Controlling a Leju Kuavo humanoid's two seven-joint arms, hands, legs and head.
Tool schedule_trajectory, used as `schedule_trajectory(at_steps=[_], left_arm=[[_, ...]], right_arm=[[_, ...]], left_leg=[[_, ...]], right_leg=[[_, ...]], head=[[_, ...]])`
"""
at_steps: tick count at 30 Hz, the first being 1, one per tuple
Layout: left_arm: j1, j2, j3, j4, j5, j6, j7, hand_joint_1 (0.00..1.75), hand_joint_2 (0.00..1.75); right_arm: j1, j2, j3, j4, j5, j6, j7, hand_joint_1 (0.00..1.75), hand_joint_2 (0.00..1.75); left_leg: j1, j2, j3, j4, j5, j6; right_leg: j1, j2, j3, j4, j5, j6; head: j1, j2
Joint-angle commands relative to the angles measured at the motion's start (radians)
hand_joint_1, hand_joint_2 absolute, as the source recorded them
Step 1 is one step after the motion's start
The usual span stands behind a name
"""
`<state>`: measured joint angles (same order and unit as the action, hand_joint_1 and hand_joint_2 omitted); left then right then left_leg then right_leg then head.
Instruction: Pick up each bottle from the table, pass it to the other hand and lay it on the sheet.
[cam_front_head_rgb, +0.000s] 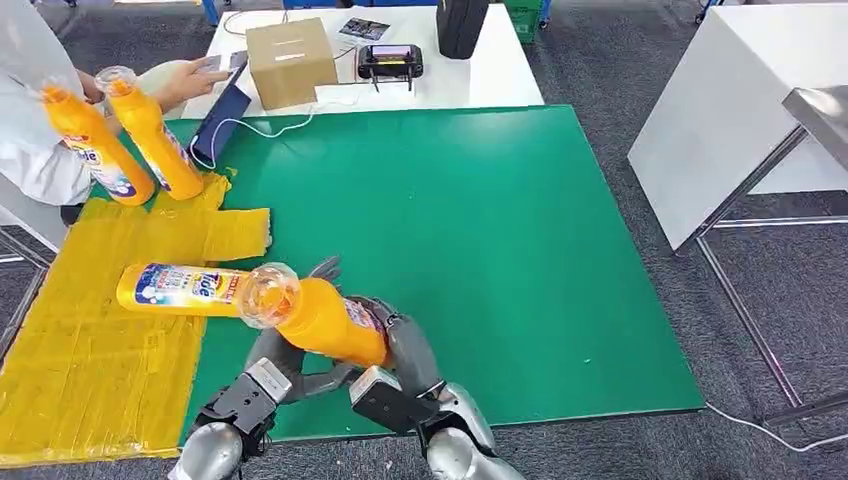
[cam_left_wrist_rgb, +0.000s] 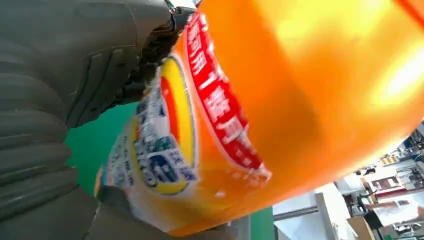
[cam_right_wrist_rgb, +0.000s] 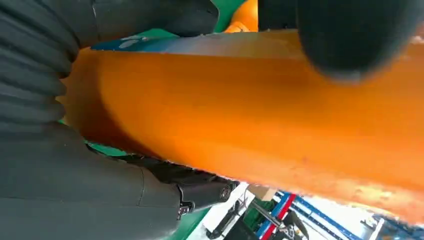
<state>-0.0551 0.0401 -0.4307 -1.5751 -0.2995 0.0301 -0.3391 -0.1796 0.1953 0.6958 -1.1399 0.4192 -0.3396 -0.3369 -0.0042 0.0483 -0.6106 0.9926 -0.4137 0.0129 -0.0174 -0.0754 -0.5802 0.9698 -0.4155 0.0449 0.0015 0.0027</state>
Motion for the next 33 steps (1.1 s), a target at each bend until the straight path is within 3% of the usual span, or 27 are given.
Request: schedule_trajectory(at_steps=[1,9,10,25,26,27,29,33], left_arm=[[-0.066,0.006,-0.026,0.070,0.039,0.000,-0.008,0.00,1.75],[-0.055,-0.020,0.002,0.038,0.109,0.024,-0.055,0.00,1.75],[-0.053,-0.021,0.002,0.033,0.114,0.027,-0.062,1.73,1.75],[-0.061,-0.011,-0.031,0.018,0.114,0.037,-0.127,1.75,1.75],[-0.060,-0.010,-0.035,0.016,0.087,0.056,-0.136,1.75,1.75],[-0.060,-0.007,-0.038,0.014,0.068,0.071,-0.136,1.75,1.75],[-0.060,0.002,-0.040,0.012,0.042,0.092,-0.133,1.75,1.75],[-0.097,0.053,-0.065,0.077,-0.505,0.409,0.007,1.75,1.75]], right_arm=[[-0.091,-0.015,0.165,0.177,0.031,0.039,0.015,1.75,1.75],[-0.103,-0.020,0.185,0.197,0.015,0.042,0.026,1.75,1.75],[-0.104,-0.021,0.186,0.199,0.013,0.042,0.026,1.75,1.75],[-0.099,-0.012,0.149,0.202,-0.044,0.017,0.005,1.71,1.75],[-0.087,-0.014,0.130,0.185,-0.067,0.007,-0.010,0.73,1.75],[-0.079,-0.019,0.118,0.169,-0.081,0.002,-0.015,0.00,1.75],[-0.063,-0.039,0.102,0.128,-0.098,0.005,-0.021,0.00,1.75],[0.045,-0.071,-0.034,-0.050,-0.221,-0.023,-0.060,0.00,1.75]], left_leg=[[0.002,-0.004,0.004,-0.001,-0.001,-0.001],[0.003,-0.006,0.005,0.000,-0.002,-0.001],[0.002,-0.004,0.003,0.000,-0.001,-0.001],[0.002,-0.006,0.003,0.000,-0.001,-0.001],[0.003,-0.007,0.004,0.000,-0.001,-0.001],[0.002,-0.006,0.002,0.000,0.000,-0.001],[0.002,-0.006,0.002,0.000,0.000,-0.001],[0.002,-0.007,0.002,0.000,-0.001,-0.001]], right_leg=[[0.001,0.005,0.005,-0.001,-0.001,-0.002],[0.001,0.005,0.006,-0.001,-0.002,-0.002],[0.001,0.003,0.003,-0.001,-0.001,-0.001],[0.001,0.002,0.003,-0.001,-0.001,-0.002],[0.001,0.003,0.005,-0.001,-0.002,-0.002],[0.001,0.001,0.003,-0.001,-0.001,-0.001],[0.001,0.001,0.003,-0.001,-0.002,-0.001],[0.000,0.001,0.003,-0.001,-0.002,-0.001]], head=[[0.000,0.000],[0.000,0.000],[0.000,0.000],[-0.001,0.000],[0.000,0.000],[0.000,0.000],[0.000,0.000],[0.000,0.000]])
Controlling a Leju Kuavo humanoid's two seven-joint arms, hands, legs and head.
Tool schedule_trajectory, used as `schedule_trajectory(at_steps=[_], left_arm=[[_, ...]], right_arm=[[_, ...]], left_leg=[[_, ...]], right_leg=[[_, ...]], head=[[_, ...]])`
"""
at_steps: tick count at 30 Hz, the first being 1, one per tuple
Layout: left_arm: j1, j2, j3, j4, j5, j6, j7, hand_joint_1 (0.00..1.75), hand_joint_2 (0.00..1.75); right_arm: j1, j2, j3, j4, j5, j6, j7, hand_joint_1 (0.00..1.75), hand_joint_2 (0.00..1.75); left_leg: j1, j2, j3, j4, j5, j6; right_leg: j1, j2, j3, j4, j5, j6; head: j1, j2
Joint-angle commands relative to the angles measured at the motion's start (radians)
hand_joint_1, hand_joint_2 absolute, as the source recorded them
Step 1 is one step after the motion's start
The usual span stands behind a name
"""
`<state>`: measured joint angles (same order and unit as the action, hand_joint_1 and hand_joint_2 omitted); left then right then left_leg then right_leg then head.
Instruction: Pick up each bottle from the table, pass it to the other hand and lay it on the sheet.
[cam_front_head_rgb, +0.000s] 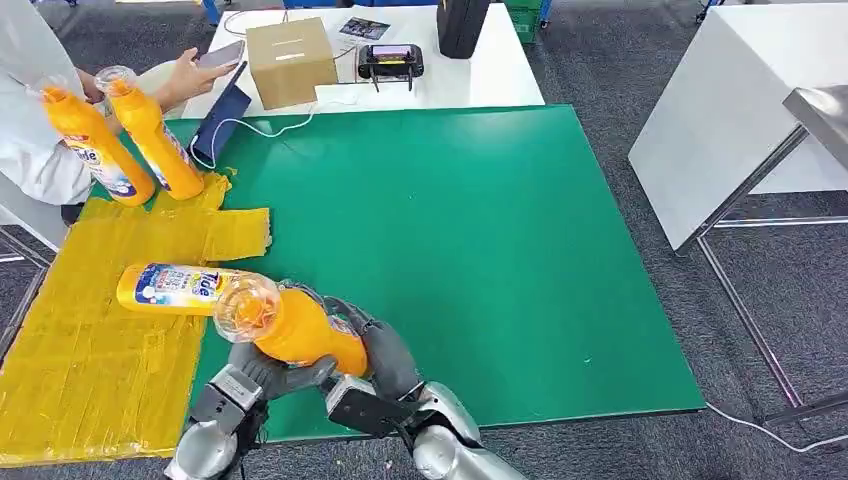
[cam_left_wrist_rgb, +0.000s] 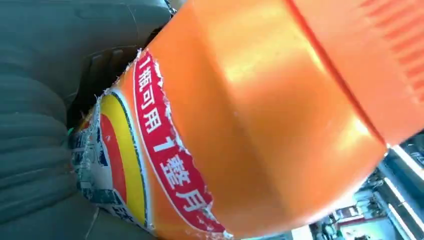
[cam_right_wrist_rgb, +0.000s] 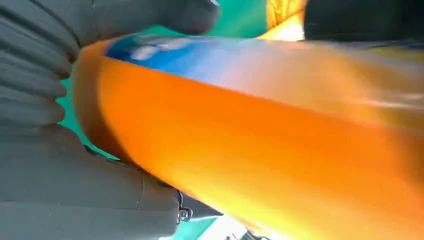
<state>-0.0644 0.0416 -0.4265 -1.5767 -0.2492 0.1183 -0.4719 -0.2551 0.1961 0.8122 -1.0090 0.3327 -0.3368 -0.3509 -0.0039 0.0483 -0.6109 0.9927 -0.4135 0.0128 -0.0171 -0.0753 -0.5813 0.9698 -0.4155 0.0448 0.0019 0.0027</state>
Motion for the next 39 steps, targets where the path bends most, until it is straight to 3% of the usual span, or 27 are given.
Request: schedule_trajectory(at_steps=[1,4,11,13,15,16,17,21,26,39], left_arm=[[-0.102,0.067,-0.068,0.120,-0.730,0.360,0.229,1.75,1.75],[-0.122,0.078,-0.068,0.164,-0.784,0.369,0.258,1.75,1.75],[-0.122,0.075,-0.070,0.160,-0.783,0.368,0.258,1.75,1.75],[-0.130,0.090,-0.070,0.175,-0.888,0.362,0.324,1.75,1.75],[-0.178,0.139,-0.064,0.262,-1.254,0.353,0.520,1.75,1.75],[-0.197,0.153,-0.059,0.310,-1.322,0.344,0.555,1.75,1.75],[-0.259,0.229,-0.159,0.383,-1.322,0.317,0.663,1.75,1.75],[-0.353,0.260,-0.146,0.653,-1.322,0.088,0.634,1.75,1.75],[-0.414,0.282,-0.121,0.886,-1.319,-0.030,0.567,1.75,1.75],[-0.429,0.283,-0.122,0.944,-1.287,-0.092,0.554,1.75,1.75]], right_arm=[[0.160,-0.086,-0.193,-0.254,-0.158,-0.032,-0.052,0.00,1.75],[0.205,-0.111,-0.234,-0.352,-0.168,-0.013,-0.040,0.00,1.75],[0.204,-0.099,-0.235,-0.342,-0.165,-0.009,-0.038,0.00,1.75],[0.215,-0.090,-0.256,-0.355,-0.172,-0.021,-0.054,0.00,1.75],[0.266,-0.099,-0.312,-0.461,-0.176,-0.019,-0.053,0.00,1.75],[0.283,-0.103,-0.329,-0.497,-0.171,-0.008,-0.044,0.00,1.75],[0.303,-0.101,-0.355,-0.537,-0.164,0.002,-0.035,0.00,1.75],[0.343,-0.064,-0.423,-0.610,-0.128,0.011,-0.013,0.00,1.75],[0.332,-0.038,-0.477,-0.586,-0.128,0.013,-0.028,0.00,1.75],[0.321,-0.038,-0.478,-0.564,-0.129,0.012,-0.032,0.00,1.75]], left_leg=[[0.002,-0.008,0.004,0.000,-0.001,-0.001],[0.001,-0.009,0.003,-0.001,0.000,-0.001],[0.001,-0.004,0.001,0.000,-0.001,-0.001],[0.001,-0.003,0.002,-0.001,-0.001,-0.001],[0.001,-0.005,0.003,0.000,-0.001,-0.001],[0.001,-0.005,0.001,-0.001,0.000,-0.001],[0.001,-0.006,0.004,-0.001,-0.001,-0.001],[0.002,-0.005,0.004,0.000,-0.001,-0.002],[0.003,-0.004,0.006,-0.001,0.000,-0.003],[0.003,-0.002,0.023,-0.003,-0.001,-0.006]], right_leg=[[0.001,0.002,0.006,-0.001,-0.002,-0.002],[0.000,-0.001,0.005,-0.001,-0.002,-0.002],[0.000,0.002,0.002,-0.001,-0.001,-0.001],[0.000,0.003,0.003,-0.001,-0.001,-0.001],[0.000,0.002,0.004,-0.001,-0.001,-0.002],[0.000,0.001,0.002,-0.001,-0.001,-0.001],[0.000,0.002,0.005,-0.001,-0.002,-0.002],[0.001,0.004,0.005,0.000,-0.001,-0.003],[0.001,0.006,0.006,-0.001,-0.001,-0.003],[0.001,0.007,0.020,-0.001,-0.003,-0.008]], head=[[0.000,0.000],[0.000,0.000],[0.000,0.000],[-0.001,0.000],[0.000,0.000],[0.000,0.000],[0.000,0.000],[0.000,0.000],[-0.001,0.000],[0.000,0.000]])
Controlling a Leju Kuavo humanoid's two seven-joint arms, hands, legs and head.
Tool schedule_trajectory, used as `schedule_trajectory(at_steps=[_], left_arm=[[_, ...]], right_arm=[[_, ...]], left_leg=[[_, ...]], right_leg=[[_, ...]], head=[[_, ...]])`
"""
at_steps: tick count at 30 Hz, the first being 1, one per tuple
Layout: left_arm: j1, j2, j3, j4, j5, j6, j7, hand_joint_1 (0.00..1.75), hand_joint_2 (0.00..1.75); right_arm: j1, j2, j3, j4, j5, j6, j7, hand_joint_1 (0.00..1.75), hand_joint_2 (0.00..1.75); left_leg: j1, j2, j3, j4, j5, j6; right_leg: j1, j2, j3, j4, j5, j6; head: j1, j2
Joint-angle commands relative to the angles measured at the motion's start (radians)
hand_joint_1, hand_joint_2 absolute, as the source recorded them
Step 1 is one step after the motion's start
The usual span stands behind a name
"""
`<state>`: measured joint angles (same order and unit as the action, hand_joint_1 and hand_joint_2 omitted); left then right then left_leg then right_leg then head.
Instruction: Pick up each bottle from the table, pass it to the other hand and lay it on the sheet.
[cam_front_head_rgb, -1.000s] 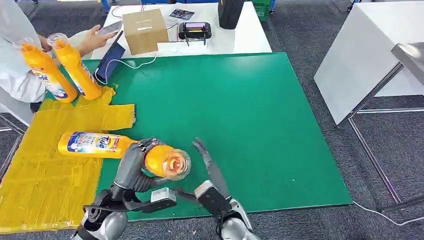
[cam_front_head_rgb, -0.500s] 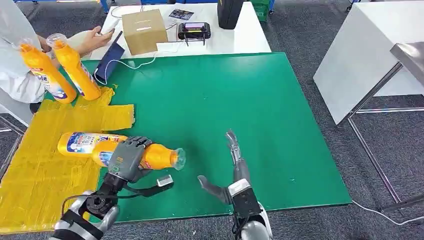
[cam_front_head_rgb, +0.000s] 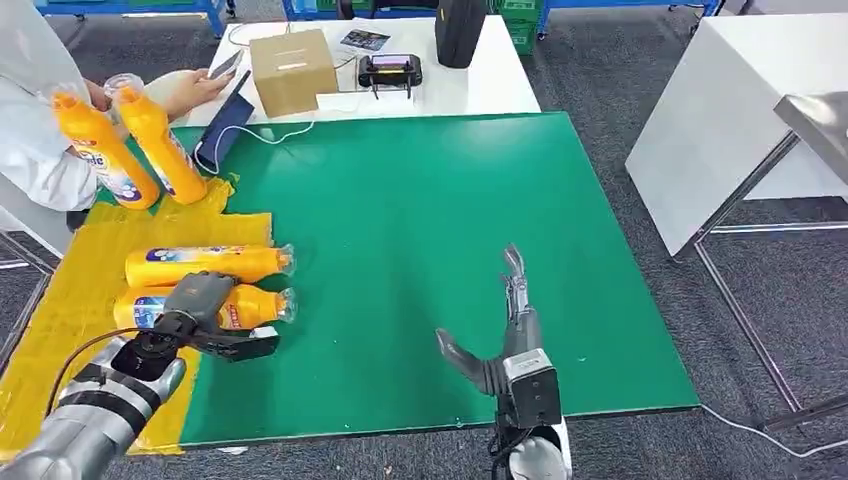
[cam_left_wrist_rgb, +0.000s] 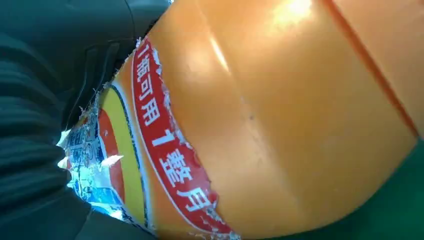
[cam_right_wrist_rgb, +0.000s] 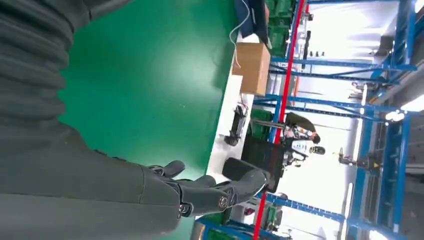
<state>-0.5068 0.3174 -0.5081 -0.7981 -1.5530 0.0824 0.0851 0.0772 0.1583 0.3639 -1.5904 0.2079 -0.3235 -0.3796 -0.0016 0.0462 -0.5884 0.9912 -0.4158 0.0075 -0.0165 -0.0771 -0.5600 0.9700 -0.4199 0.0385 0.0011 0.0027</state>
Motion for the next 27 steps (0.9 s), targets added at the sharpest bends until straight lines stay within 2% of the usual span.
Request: schedule_trajectory(at_steps=[1,3,5,6,7,8,10,11,12,13,27], left_arm=[[0.009,0.005,-0.039,0.175,0.019,-0.059,0.004,1.75,1.75],[0.011,-0.009,-0.021,0.183,0.034,-0.028,0.018,1.75,1.75],[0.007,-0.037,-0.003,0.196,0.030,0.030,0.053,1.75,1.75],[0.006,-0.051,0.006,0.198,0.020,0.059,0.078,1.69,1.75],[0.007,-0.063,0.008,0.194,0.004,0.084,0.095,0.05,1.75],[0.010,-0.070,0.017,0.191,0.004,0.093,0.097,0.00,1.75],[0.022,-0.074,0.030,0.171,0.002,0.115,0.083,0.00,1.75],[0.027,-0.074,0.032,0.162,0.002,0.126,0.080,0.00,1.75],[0.027,-0.074,0.032,0.162,0.002,0.126,0.080,0.00,1.75],[0.031,-0.075,0.035,0.157,0.002,0.123,0.080,0.00,1.75],[0.032,-0.073,0.035,0.156,0.001,0.124,0.080,0.00,1.75]], right_arm=[[-0.015,-0.002,-0.028,0.022,-0.004,0.000,-0.003,0.00,1.75],[-0.015,-0.002,-0.028,0.027,-0.004,-0.002,-0.003,0.00,1.75],[-0.013,-0.004,-0.027,0.024,-0.003,-0.003,-0.003,0.00,1.75],[-0.010,-0.007,-0.026,0.021,-0.001,-0.001,-0.002,0.00,1.75],[-0.008,-0.010,-0.026,0.022,0.002,0.001,0.003,0.00,1.75],[-0.007,-0.011,-0.026,0.022,0.003,0.002,0.005,0.00,1.75],[-0.004,-0.014,-0.026,0.023,0.007,0.002,0.006,0.00,1.75],[-0.004,-0.015,-0.026,0.022,0.007,0.002,0.006,0.00,1.75],[-0.004,-0.015,-0.026,0.022,0.007,0.002,0.006,0.00,1.75],[-0.002,-0.016,-0.026,0.020,0.008,0.002,0.006,0.00,1.75],[-0.002,-0.016,-0.026,0.020,0.008,0.002,0.006,0.00,1.75]], left_leg=[[0.001,0.001,0.000,-0.002,0.002,-0.002],[0.001,0.001,0.004,-0.002,0.001,-0.001],[0.002,0.001,0.001,-0.003,0.002,-0.002],[0.001,0.000,0.003,-0.002,0.002,-0.002],[0.001,0.000,0.004,-0.003,0.002,-0.002],[0.002,-0.003,0.003,-0.004,0.003,-0.002],[0.002,-0.004,0.007,-0.001,0.002,-0.003],[0.003,-0.005,0.004,-0.001,0.003,-0.003],[0.003,-0.005,0.006,-0.001,0.000,-0.006],[0.003,-0.006,0.003,-0.002,0.002,-0.006],[0.004,-0.008,0.005,-0.001,0.003,-0.003]], right_leg=[[0.001,0.012,-0.001,-0.002,0.003,-0.003],[0.000,0.006,0.004,0.000,0.001,-0.002],[0.002,0.013,0.001,-0.002,0.004,-0.003],[0.001,0.007,0.004,-0.001,0.002,-0.002],[0.001,0.007,0.004,0.000,0.002,-0.002],[0.001,0.008,0.002,-0.002,0.003,-0.003],[0.001,0.003,0.002,0.000,0.001,-0.002],[0.002,0.005,-0.006,0.000,0.001,-0.004],[0.002,0.001,-0.004,0.001,-0.003,-0.003],[0.002,0.002,-0.006,-0.001,-0.001,-0.003],[0.002,-0.002,-0.003,0.000,-0.001,-0.004]], head=[[0.000,0.000],[0.000,0.000],[0.000,0.000],[0.000,0.000],[0.000,0.000],[0.000,0.000],[0.000,0.000],[0.000,0.000],[0.000,0.000],[0.000,0.000],[0.000,0.000]])
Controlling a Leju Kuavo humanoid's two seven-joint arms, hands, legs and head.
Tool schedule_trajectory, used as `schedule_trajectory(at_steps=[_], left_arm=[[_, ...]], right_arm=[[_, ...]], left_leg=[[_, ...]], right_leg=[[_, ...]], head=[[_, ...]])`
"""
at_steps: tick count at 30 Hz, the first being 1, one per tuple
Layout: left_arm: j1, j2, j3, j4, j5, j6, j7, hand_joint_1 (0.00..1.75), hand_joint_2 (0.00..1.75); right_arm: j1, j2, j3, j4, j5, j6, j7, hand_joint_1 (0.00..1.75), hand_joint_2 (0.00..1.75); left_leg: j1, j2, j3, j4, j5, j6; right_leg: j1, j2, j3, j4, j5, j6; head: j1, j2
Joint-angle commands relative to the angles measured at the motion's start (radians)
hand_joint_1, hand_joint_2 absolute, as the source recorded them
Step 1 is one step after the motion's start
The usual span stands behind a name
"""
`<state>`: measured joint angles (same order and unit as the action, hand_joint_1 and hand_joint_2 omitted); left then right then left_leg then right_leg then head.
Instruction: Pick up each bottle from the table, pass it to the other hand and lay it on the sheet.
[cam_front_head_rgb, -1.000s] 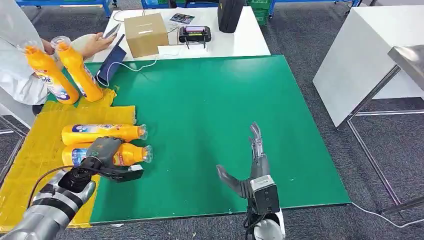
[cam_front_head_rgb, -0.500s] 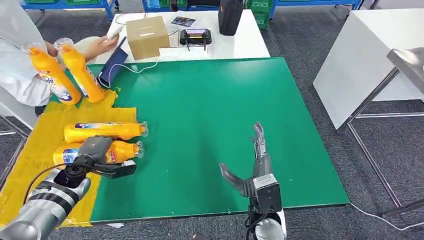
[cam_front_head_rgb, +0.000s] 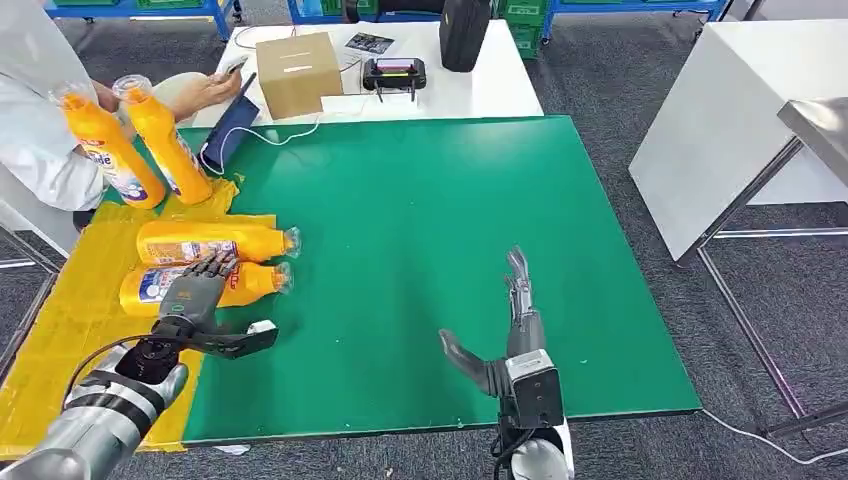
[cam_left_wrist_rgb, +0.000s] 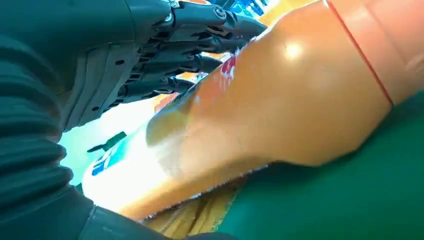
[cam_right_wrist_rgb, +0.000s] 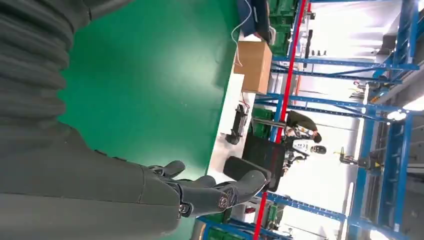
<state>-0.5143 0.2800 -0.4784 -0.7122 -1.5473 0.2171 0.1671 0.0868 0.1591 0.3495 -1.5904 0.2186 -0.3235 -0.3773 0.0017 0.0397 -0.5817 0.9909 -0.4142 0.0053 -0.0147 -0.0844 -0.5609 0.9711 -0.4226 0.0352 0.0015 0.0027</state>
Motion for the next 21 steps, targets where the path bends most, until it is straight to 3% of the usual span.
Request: schedule_trajectory(at_steps=[1,7,12,16,17,18,19,20,21], left_arm=[[0.039,-0.035,0.005,0.070,-0.004,-0.011,-0.002,0.00,1.75],[0.064,-0.040,0.024,0.027,0.001,0.032,-0.028,0.00,1.75],[0.146,-0.035,0.065,-0.111,0.009,0.155,-0.065,0.00,1.75],[0.252,-0.039,0.117,-0.273,0.009,0.351,-0.112,0.00,1.75],[0.281,-0.050,0.143,-0.310,0.010,0.406,-0.122,0.00,0.00],[0.330,-0.069,0.181,-0.433,0.054,0.481,-0.164,0.00,0.00],[0.422,-0.133,0.289,-0.644,0.102,0.481,-0.278,0.00,0.00],[0.458,-0.182,0.347,-0.731,0.130,0.481,-0.357,0.00,0.00],[0.515,-0.303,0.467,-0.861,0.249,0.481,-0.576,0.00,1.75]], right_arm=[[-0.012,-0.016,-0.012,0.020,-0.003,0.002,0.003,0.00,1.75],[-0.011,-0.022,-0.009,0.017,0.001,0.002,0.004,0.00,1.75],[-0.013,-0.033,0.008,0.017,0.003,0.010,0.006,0.00,1.75],[-0.004,-0.051,0.024,0.016,0.004,0.004,0.006,0.00,1.75],[0.000,-0.058,0.030,0.016,0.004,0.000,0.006,0.00,1.75],[0.004,-0.066,0.037,0.014,0.006,-0.004,0.005,0.00,1.75],[0.017,-0.078,0.045,0.005,0.002,-0.016,-0.003,0.00,1.75],[0.026,-0.085,0.048,-0.004,-0.001,-0.024,-0.007,0.00,1.75],[0.046,-0.100,0.053,-0.025,-0.004,-0.040,-0.013,0.00,1.75]], left_leg=[[0.000,-0.001,0.000,0.000,0.000,0.000],[0.001,-0.001,-0.003,-0.001,0.001,0.000],[0.000,0.000,-0.002,-0.002,0.000,0.000],[0.000,0.000,-0.005,-0.001,0.000,0.000],[0.000,0.000,-0.005,-0.001,0.000,0.001],[0.000,0.000,-0.005,-0.001,-0.001,0.001],[0.000,0.000,-0.006,0.000,0.000,0.001],[0.001,0.000,-0.008,0.001,-0.001,0.001],[0.000,0.000,-0.011,0.002,-0.001,0.001]], right_leg=[[0.000,0.004,-0.001,0.000,0.001,-0.001],[0.000,0.008,-0.004,-0.002,0.002,-0.001],[0.000,0.008,-0.002,-0.002,0.002,0.000],[0.000,0.008,0.003,-0.002,0.003,0.002],[0.000,0.007,0.003,-0.001,0.002,0.002],[0.000,0.010,0.003,-0.002,0.002,0.002],[0.000,0.008,0.003,-0.001,0.002,0.002],[0.000,0.010,0.002,-0.001,0.002,0.002],[0.000,0.007,-0.001,-0.001,0.001,0.003]], head=[[0.000,0.000],[0.000,0.000],[0.000,0.000],[0.000,0.000],[0.000,0.000],[0.000,0.000],[0.000,0.000],[0.000,0.000],[0.000,0.000]])
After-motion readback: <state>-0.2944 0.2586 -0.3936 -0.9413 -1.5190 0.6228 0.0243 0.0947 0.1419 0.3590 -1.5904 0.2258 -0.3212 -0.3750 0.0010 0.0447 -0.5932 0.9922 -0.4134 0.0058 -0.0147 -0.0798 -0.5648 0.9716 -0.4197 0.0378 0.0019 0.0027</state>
